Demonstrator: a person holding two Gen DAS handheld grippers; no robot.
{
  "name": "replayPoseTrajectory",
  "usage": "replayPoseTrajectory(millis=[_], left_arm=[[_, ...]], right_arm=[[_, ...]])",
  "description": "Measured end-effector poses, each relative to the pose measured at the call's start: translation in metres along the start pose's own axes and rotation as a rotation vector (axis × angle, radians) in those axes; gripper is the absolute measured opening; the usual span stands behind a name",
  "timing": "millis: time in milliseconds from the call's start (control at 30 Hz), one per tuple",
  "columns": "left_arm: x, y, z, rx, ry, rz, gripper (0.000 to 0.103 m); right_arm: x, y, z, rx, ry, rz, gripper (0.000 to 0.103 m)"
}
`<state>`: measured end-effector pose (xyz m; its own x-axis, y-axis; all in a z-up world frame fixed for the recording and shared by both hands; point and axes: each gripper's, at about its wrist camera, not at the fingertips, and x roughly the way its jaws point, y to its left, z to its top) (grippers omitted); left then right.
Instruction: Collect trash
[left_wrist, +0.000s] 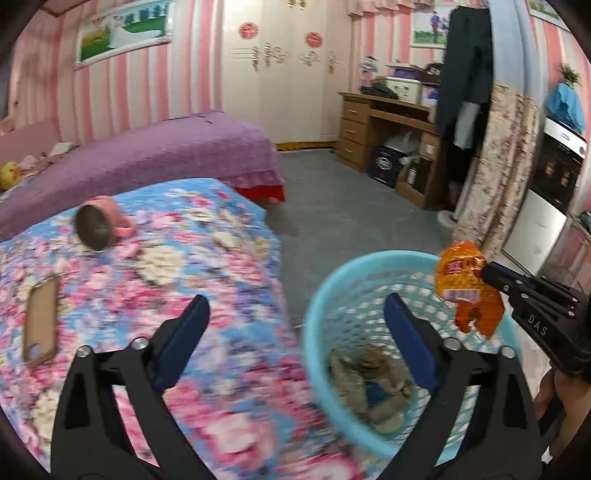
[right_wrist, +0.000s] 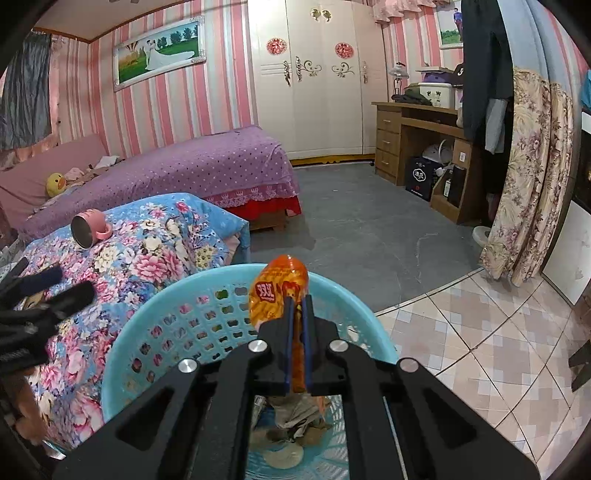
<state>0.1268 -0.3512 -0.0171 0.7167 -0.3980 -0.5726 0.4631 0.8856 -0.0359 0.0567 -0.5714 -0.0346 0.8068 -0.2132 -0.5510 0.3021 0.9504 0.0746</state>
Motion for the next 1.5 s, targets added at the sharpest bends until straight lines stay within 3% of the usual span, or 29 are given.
replayPoseTrajectory(millis=[33, 67, 100, 167, 267, 400, 633, 867, 1233, 1500], left_arm=[[-0.007, 0.012, -0.001, -0.007, -0.007, 0.024, 0.094], [-0.012, 0.019, -0.002, -0.011, -0.013, 0.039, 0.095], [-0.018, 0.027, -0.003, -0.014, -0.018, 0.055, 0.096], [-0.035, 0.046, -0.007, -0.023, -0.032, 0.083, 0.097], [-0.058, 0.070, -0.015, -0.044, -0.044, 0.109, 0.097], [-0.092, 0.097, -0.033, -0.024, -0.069, 0.169, 0.097], [-0.137, 0.134, -0.057, -0.050, -0.088, 0.230, 0.097], [-0.175, 0.166, -0.071, -0.103, -0.125, 0.270, 0.098], [-0.200, 0.203, -0.095, -0.167, -0.149, 0.310, 0.098], [-0.204, 0.218, -0.107, -0.187, -0.178, 0.341, 0.098]], right_arm=[[0.002, 0.006, 0.000, -0.012, 0.006, -0.004, 0.006], [0.004, 0.009, -0.001, -0.017, 0.009, -0.012, 0.014], [0.005, 0.011, -0.001, -0.020, 0.013, -0.015, 0.039], [0.006, 0.017, -0.002, -0.020, 0.003, -0.023, 0.075], [0.007, 0.023, -0.001, -0.013, 0.004, -0.027, 0.076], [0.002, 0.033, 0.000, -0.014, -0.007, -0.044, 0.095], [-0.025, 0.063, 0.012, -0.009, -0.073, -0.027, 0.099], [-0.075, 0.123, 0.023, -0.052, -0.152, 0.087, 0.099], [-0.107, 0.213, -0.016, -0.136, -0.141, 0.214, 0.099], [-0.103, 0.251, -0.043, -0.218, -0.145, 0.233, 0.099]])
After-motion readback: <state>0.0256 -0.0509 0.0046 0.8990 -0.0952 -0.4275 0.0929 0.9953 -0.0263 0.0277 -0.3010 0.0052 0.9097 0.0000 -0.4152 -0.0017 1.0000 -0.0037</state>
